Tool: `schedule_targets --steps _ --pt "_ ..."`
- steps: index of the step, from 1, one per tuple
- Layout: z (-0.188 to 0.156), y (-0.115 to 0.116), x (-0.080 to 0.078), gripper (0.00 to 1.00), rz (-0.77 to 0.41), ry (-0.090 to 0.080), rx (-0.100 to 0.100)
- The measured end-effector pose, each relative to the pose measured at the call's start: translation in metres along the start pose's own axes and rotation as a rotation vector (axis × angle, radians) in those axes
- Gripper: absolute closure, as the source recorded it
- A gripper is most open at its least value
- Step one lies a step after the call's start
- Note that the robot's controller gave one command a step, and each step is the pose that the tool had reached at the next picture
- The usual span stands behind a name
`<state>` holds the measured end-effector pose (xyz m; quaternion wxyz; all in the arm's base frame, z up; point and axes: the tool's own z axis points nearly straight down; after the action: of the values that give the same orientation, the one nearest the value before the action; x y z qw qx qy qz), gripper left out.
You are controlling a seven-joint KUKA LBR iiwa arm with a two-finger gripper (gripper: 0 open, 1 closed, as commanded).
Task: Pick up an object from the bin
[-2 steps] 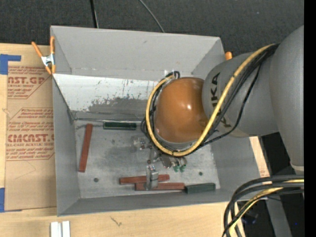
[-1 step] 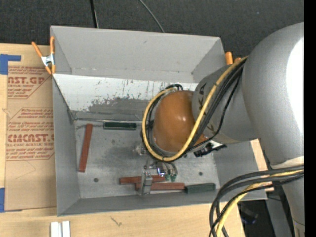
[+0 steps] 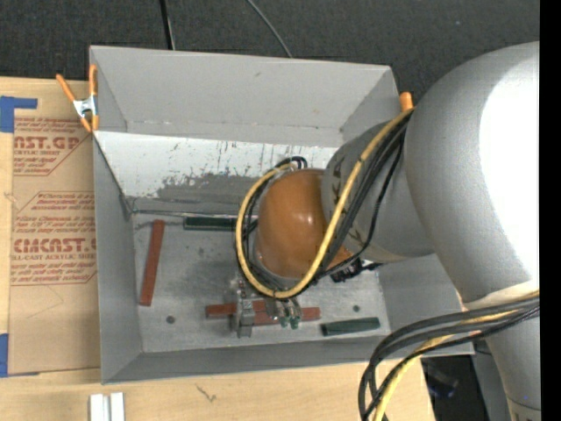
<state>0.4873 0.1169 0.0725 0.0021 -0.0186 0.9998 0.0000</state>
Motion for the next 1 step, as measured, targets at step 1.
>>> schedule_targets --steps 1 --pt "0.0000 0.0000 0.0000 1.00 0.000 0.000 0.000"
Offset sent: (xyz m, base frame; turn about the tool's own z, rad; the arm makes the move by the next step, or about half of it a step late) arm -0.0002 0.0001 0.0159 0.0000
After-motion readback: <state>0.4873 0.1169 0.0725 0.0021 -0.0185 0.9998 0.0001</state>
